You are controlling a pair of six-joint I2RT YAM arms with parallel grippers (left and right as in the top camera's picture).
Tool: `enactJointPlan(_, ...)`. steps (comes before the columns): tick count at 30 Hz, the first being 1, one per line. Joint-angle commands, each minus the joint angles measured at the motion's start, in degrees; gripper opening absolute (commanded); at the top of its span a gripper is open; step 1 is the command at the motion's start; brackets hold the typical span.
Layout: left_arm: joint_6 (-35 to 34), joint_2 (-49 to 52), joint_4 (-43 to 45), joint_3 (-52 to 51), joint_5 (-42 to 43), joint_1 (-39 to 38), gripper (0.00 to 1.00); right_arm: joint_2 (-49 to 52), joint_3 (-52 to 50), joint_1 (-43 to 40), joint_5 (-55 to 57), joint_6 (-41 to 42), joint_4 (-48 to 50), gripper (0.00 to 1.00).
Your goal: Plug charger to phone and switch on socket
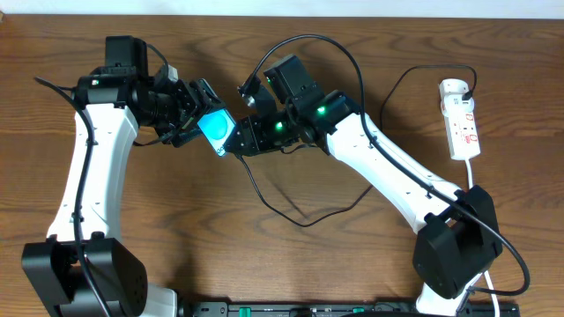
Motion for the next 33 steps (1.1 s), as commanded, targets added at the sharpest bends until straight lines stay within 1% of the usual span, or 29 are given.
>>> enactJointPlan(1, 1.0, -0.4, 0.0, 0.3, 0.2, -0.1, 0.07, -0.1, 0.6, 0.2, -0.1, -0.5, 0.1, 0.46)
enactJointPlan(3, 1.0, -0.4, -0.2, 0.3, -1.2, -0.1, 0.07, -0.1, 0.6, 0.2, -0.1, -1.0, 0.1, 0.52)
enactJointPlan(4, 1.0, -0.4, -0.2, 0.3, -1.6, -0.1, 0.07, -0.1, 0.6, 0.2, -0.1, -1.0, 0.1, 0.59)
enactJointPlan(5, 1.0, -0.4, -0.3, 0.3, -1.9, -0.1, 0.07, -0.1, 0.6, 0.2, -0.1, -1.2, 0.1, 0.62)
enactJointPlan(6, 1.0, -0.4, -0.3, 0.3, -2.3, -0.1, 0.07, -0.1, 0.6, 0.2, 0.0, -1.4, 0.2, 0.67)
enactJointPlan(8, 1.0, -0.4, -0.5, 0.3, -3.1, -0.1, 0.07, -0.1, 0.6, 0.2, 0.6, -1.4, 0.1, 0.8)
enactJointPlan(9, 1.0, -0.4, -0.6, 0.3, -3.7, -0.1, 0.07, -0.1, 0.6, 0.2, 0.8, -1.7, 0.2, 0.85)
enactJointPlan(11, 1.0, -0.4, -0.9, 0.3, -4.7, -0.1, 0.07, -0.1, 0.6, 0.1, 2.6, -1.8, 0.0, 0.99)
enactJointPlan(20, 1.0, -0.4, -3.1, 0.3, -12.3, -0.1, 0.07, -0.1, 0.6, -1.3, 10.8, -1.8, -2.9, 0.99)
enactJointPlan(23, 0.7, -0.4, -3.7, 0.3, -14.5, -0.1, 0.07, -0.1, 0.6, -2.4, 12.1, -1.8, -4.0, 0.99)
enactJointPlan(29, 0.4, -0.3, -3.8, -0.2, -15.6, -0.1, 0.07, -0.1, 0.6, -4.9, 12.6, -2.9, -6.0, 0.99)
enactJointPlan(33, -1.2, -0.1, -4.2, -0.9, -19.2, -0.1, 0.07, -0.1, 0.6, -6.1, 15.7, -2.9, -7.9, 0.99)
